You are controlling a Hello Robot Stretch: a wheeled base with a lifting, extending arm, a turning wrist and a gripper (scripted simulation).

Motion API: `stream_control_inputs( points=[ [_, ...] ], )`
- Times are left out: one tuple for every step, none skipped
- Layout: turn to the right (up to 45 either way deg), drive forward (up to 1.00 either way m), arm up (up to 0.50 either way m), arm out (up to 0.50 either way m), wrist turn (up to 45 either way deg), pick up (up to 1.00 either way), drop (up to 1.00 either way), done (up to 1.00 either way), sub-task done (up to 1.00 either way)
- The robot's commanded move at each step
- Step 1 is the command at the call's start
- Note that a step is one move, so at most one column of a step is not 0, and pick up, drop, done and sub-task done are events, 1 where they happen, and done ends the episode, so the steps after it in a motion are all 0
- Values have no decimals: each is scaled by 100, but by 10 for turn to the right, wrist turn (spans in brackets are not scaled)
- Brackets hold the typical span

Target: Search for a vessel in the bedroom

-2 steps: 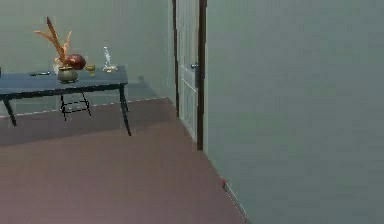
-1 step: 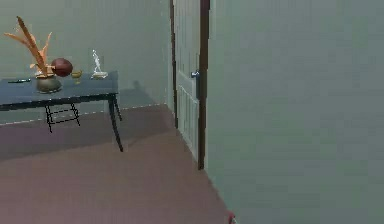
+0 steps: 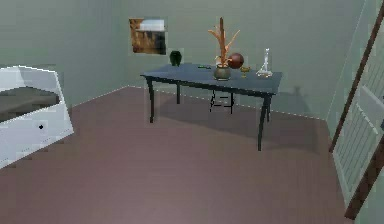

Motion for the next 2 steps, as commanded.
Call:
stream_control_inputs(
  points=[
    [-120, 0, 0, 0, 0, 0, 0, 0, 0],
    [0, 100, 0, 0, 0, 0, 0, 0, 0]
  ],
)
